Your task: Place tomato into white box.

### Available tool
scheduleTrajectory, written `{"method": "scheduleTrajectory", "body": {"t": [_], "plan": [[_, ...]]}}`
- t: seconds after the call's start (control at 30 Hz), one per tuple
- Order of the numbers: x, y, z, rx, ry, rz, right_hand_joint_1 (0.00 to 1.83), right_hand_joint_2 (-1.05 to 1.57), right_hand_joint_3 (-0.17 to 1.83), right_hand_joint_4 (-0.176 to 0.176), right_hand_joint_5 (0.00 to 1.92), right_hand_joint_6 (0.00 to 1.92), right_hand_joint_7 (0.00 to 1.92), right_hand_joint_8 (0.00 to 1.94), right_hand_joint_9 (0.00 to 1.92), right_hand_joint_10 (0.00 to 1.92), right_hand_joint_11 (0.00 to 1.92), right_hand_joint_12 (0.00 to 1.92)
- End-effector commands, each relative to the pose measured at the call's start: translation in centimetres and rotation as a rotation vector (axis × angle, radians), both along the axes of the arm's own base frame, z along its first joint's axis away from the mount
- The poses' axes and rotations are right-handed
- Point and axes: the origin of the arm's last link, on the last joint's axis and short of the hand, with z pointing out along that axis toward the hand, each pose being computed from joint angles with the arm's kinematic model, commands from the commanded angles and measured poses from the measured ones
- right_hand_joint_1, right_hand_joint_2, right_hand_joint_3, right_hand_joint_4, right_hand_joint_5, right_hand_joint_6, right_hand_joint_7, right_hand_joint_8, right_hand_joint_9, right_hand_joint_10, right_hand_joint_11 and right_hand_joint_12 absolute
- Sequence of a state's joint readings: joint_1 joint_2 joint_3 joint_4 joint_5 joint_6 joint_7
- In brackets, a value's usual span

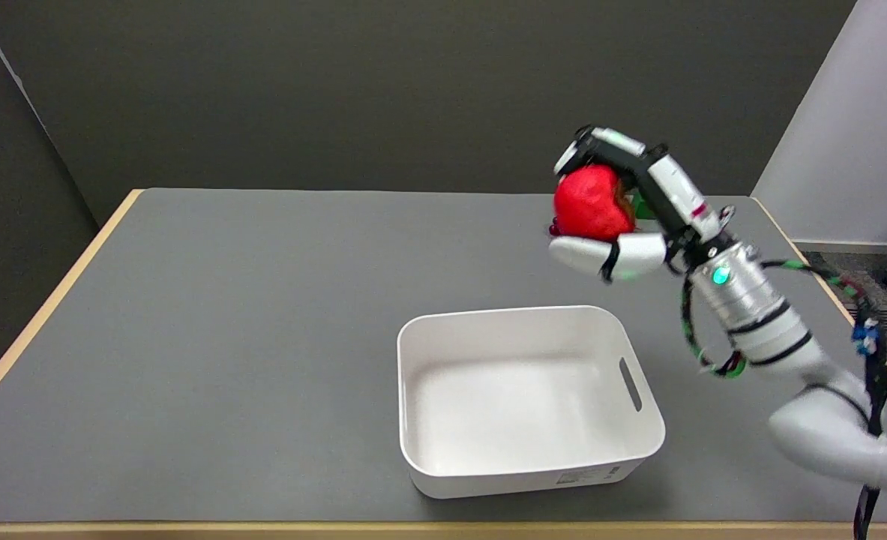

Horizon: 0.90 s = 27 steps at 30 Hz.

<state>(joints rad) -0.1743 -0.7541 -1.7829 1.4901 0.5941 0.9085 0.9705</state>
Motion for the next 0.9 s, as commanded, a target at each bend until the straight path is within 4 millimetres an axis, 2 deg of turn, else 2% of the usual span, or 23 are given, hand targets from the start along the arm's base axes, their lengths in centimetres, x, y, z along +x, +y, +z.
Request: {"method": "scheduleTrajectory", "body": {"t": [0.03,0.13,0.23,0.33,0.5,0.57,0.9], "plan": [[-3.4,7.7,-9.6,0.327,-0.166,0.094,1.53,0.65,1.05,0.173,0.62,1.43,0.87,1.48,0.88,1.71,1.03,1.92],[-3.5,9.1,-10.2,0.348,-0.183,0.138,1.36,0.75,0.94,0.160,0.60,1.42,0.86,1.54,0.90,1.65,1.01,1.92],[-3.8,10.0,-10.4,0.356,-0.195,0.142,1.36,0.76,0.93,0.153,0.59,1.42,0.85,1.55,0.90,1.66,1.01,1.92],[-4.3,10.1,-10.1,0.339,-0.198,0.120,1.36,0.76,0.93,0.149,0.59,1.42,0.85,1.55,0.90,1.66,1.00,1.92],[-4.2,9.5,-8.7,0.296,-0.188,0.111,1.37,0.75,0.94,0.134,0.59,1.41,0.85,1.55,0.89,1.67,1.01,1.92],[-4.1,9.1,-8.2,0.282,-0.174,0.106,1.53,0.67,1.03,0.106,0.60,1.40,0.86,1.49,0.86,1.72,1.01,1.92],[-3.3,6.7,-5.8,0.206,-0.090,0.052,1.53,0.66,1.07,0.096,0.62,1.40,0.86,1.50,0.87,1.74,1.05,1.92]]}}
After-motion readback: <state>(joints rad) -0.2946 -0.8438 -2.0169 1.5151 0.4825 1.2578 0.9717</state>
